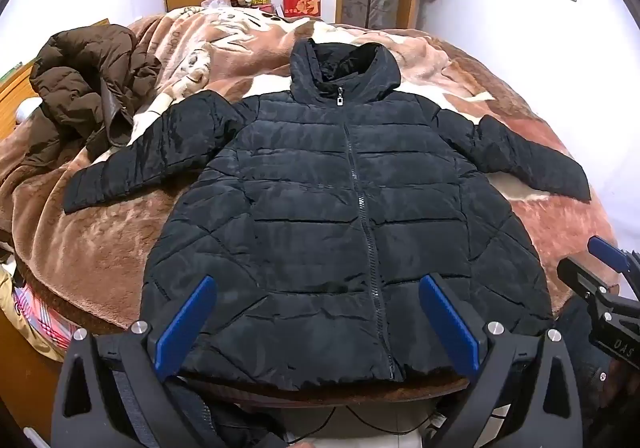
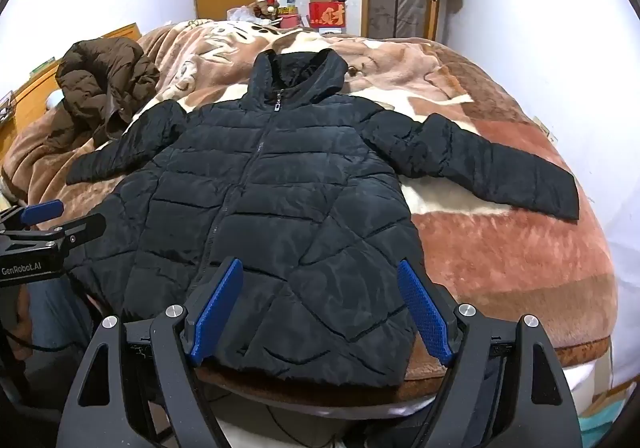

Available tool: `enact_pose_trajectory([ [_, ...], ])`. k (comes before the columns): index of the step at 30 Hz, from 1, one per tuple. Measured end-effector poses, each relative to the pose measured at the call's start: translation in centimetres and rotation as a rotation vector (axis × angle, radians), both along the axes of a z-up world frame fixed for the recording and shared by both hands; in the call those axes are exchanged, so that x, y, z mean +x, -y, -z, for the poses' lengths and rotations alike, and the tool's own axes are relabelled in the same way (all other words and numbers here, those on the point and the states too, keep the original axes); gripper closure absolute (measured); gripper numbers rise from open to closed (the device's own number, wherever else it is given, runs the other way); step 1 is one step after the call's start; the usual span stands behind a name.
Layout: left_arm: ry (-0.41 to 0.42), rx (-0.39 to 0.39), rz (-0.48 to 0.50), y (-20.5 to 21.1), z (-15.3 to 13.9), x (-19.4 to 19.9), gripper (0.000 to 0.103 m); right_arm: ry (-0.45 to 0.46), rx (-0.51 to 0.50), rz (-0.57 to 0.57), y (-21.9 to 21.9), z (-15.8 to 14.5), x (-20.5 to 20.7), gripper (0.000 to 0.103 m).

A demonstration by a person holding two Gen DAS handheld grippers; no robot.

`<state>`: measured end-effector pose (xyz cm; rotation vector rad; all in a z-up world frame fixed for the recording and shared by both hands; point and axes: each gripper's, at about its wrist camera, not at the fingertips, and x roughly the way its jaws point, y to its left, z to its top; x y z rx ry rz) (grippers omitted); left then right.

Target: Fold large clothes

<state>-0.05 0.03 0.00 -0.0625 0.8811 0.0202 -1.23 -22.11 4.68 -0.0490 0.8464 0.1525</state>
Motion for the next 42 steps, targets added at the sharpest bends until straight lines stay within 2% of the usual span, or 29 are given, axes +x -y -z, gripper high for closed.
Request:
enact_pose_trajectory([
  [9,-0.011,-0.011,0.019,-1.9,0.1,-0.4,0.001,-0.011,-0.003,-0.011,-0.6,0.5,0.3,0.023],
  [11,-0.013,0.001,-0.005,-0.7,0.1,0.0,0.001,-0.009,-0.005,-0.008,-0.8,0.6,0.2,0.023],
  [21,-0.012,0.011,0.000,0.1,0.6,-0.3,0.001,-0.014,0.002,-0.008,-0.4,0.5,0.3,0.023],
  [42,-0.016,0.007,-0.003,0.2,0.6,-0.3,0.001,-0.016,0.000,-0.010,-0.5,0.3,0.1,0.023],
])
